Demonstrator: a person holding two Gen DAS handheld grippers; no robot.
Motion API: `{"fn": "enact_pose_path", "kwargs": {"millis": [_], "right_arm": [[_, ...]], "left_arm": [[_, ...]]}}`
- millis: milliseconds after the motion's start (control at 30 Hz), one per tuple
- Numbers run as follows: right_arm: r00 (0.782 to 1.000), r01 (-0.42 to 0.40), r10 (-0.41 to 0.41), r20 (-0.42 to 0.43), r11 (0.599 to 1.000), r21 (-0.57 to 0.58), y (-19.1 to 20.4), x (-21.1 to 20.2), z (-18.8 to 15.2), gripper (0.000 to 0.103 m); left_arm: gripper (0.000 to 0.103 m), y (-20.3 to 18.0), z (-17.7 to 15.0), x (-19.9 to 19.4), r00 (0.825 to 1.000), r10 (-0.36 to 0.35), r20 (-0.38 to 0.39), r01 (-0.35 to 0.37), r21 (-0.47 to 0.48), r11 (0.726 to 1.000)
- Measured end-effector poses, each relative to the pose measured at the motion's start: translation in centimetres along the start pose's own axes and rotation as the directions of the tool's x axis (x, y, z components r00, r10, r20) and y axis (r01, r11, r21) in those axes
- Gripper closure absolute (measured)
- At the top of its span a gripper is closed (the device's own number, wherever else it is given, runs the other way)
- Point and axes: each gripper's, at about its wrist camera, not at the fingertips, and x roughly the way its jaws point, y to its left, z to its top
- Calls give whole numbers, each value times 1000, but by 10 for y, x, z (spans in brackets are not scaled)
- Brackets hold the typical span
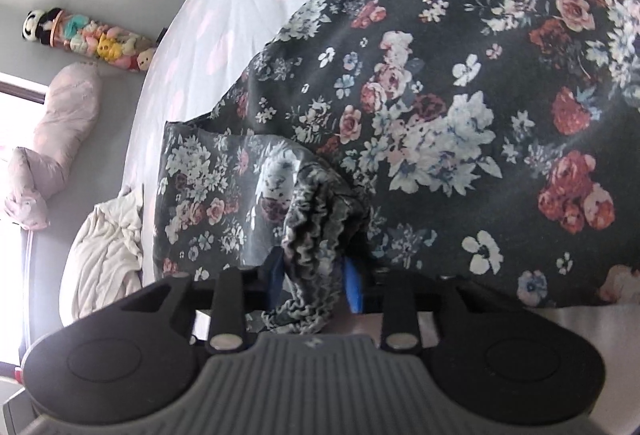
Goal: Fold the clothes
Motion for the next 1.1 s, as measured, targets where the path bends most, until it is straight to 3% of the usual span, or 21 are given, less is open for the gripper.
{"fn": "enact_pose_path", "kwargs": {"millis": [167,300,500,700,833,1100], "right_arm": [[999,13,-9,48,996,-87,20,-12,-3,79],[995,41,-18,102,973,-229,57,-36,8,81],[984,59,11,179,922,-383,111,-99,43,82],[967,136,-17,255,879,-457,140,-177,81,84],[945,247,-94,314,833,-494,141,-229,100,84],[864,488,-320,389,726,-484,99,-280,137,85]], "left_arm": [[89,1,3,-17,999,-3,48,2,35,999],[48,4,0,-44,994,53,94,-58,48,997],[48,30,-14,-75,982,137,126,-135,-25,990],[48,53,-23,-82,981,176,82,-166,-118,979],[48,56,-22,-84,982,170,85,-158,-128,979],[48,45,-9,-77,987,131,97,-121,-103,987]]}}
